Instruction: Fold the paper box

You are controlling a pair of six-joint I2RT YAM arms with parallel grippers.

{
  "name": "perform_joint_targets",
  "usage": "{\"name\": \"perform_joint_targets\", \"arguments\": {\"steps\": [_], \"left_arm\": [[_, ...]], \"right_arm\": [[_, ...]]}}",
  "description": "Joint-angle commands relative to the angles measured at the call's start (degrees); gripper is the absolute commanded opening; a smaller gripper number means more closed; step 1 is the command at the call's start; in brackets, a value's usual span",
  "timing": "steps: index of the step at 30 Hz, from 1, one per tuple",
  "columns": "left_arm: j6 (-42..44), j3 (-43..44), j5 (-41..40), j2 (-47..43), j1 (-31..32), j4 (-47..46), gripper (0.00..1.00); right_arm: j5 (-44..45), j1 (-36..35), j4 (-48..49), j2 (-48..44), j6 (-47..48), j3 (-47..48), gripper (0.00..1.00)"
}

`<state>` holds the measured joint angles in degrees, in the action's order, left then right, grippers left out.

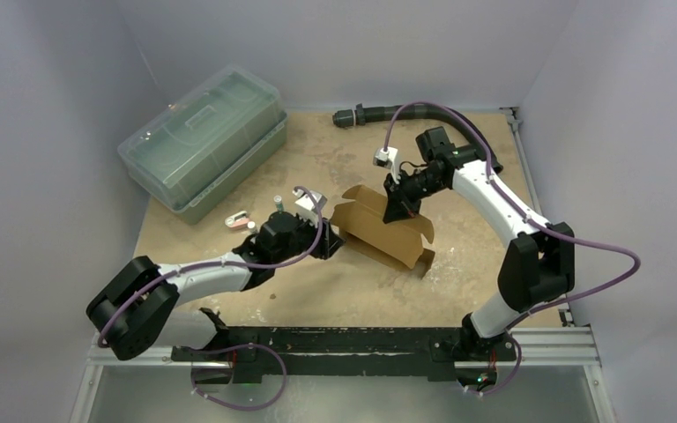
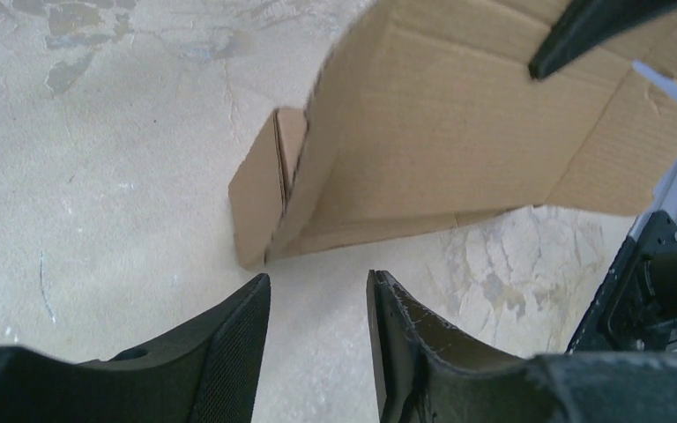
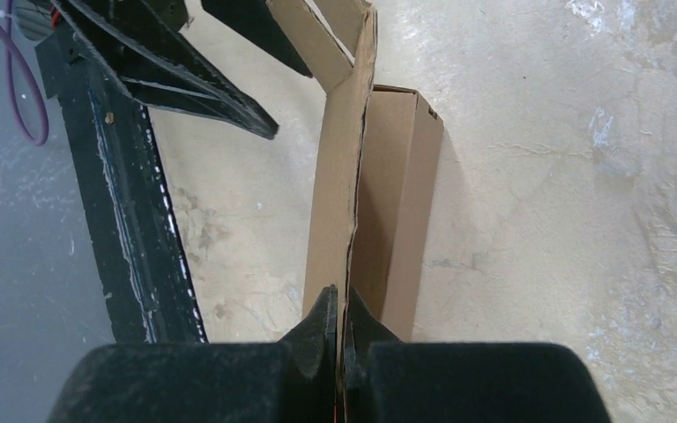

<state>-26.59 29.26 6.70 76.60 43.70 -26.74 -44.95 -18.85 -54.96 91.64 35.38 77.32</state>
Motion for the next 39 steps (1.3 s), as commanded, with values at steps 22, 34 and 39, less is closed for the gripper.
{"name": "perform_joint_targets", "arguments": {"steps": [22, 34, 39], "left_arm": [[15.1, -21.5, -3.5, 23.4, 0.3, -73.9, 0.73], [18.2, -13.5, -6.5, 31.0, 1.6, -75.1, 0.72], [18.1, -10.9, -7.2, 33.4, 1.9, -75.1, 0.67]], "right_arm": [[-0.8, -0.3, 1.6, -1.9, 1.4, -0.1, 0.0], [-1.1, -0.3, 1.4, -1.8, 1.6, 0.3, 0.0], [-1.3, -0.3, 1.3, -1.5, 1.6, 0.5, 0.0]]}}
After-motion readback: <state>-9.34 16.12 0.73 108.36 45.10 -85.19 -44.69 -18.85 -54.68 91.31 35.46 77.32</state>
